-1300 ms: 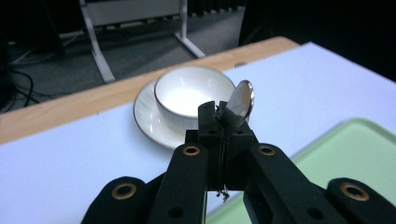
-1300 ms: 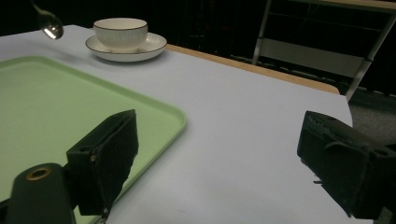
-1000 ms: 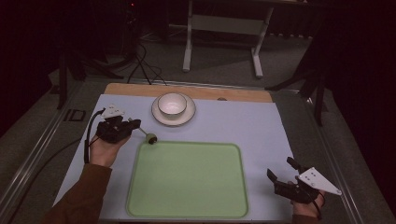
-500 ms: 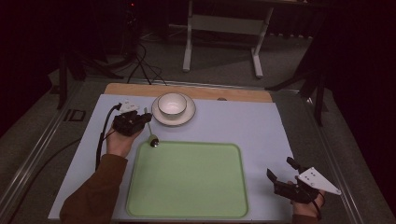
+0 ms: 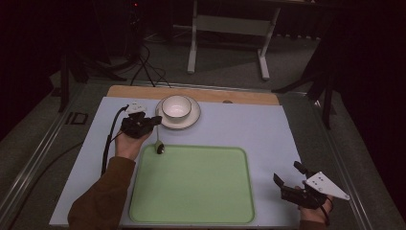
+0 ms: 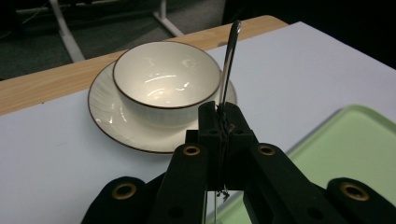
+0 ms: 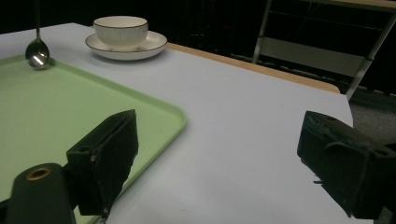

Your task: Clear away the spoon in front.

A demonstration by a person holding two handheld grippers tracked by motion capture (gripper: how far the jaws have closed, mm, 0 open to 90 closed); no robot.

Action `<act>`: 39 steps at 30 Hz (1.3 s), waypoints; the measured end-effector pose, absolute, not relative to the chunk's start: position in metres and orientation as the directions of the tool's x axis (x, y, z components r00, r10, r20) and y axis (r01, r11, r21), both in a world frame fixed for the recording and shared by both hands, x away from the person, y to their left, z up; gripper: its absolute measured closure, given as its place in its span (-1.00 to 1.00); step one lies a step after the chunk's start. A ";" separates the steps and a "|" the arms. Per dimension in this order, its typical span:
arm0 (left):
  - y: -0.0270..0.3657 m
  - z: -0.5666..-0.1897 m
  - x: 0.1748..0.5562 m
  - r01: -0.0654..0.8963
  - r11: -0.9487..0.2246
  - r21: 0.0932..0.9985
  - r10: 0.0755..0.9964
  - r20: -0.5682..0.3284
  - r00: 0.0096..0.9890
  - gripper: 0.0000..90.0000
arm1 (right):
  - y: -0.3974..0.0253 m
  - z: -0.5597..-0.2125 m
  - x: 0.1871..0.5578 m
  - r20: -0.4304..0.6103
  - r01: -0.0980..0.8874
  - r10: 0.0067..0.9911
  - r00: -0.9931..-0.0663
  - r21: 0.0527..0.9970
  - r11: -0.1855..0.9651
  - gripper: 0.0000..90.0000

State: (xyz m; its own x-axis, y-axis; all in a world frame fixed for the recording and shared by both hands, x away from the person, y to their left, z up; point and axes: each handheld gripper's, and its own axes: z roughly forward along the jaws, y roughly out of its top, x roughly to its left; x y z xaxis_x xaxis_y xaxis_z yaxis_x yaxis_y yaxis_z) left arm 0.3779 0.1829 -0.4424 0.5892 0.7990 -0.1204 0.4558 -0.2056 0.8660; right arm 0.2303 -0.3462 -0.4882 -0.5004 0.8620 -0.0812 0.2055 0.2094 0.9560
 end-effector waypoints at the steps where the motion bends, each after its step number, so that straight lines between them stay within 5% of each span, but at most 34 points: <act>1: 0.183 -0.441 0.376 0.456 -0.204 0.866 0.794 -0.126 0.594 0.97 | -0.346 -0.488 0.230 -0.082 0.205 0.862 -0.500 0.956 0.210 -0.73; 19: 0.189 -0.439 0.342 0.497 -0.205 0.843 0.736 -0.201 0.646 0.97 | -0.346 -0.488 0.230 -0.084 0.206 0.862 -0.499 0.955 0.212 -0.73; 39: 0.202 -0.481 0.307 0.535 -0.170 0.828 0.689 -0.288 0.665 0.88 | -0.345 -0.489 0.230 -0.083 0.211 0.861 -0.502 0.953 0.216 -0.73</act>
State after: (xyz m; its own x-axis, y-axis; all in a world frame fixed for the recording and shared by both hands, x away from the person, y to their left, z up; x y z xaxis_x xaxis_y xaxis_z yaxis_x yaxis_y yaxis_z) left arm 0.3073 0.2023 -0.4806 0.6651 0.6890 -0.2879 0.5347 -0.1702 0.8277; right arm 0.2302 -0.3450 -0.4887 -0.5023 0.8607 -0.0835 0.2111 0.2157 0.9534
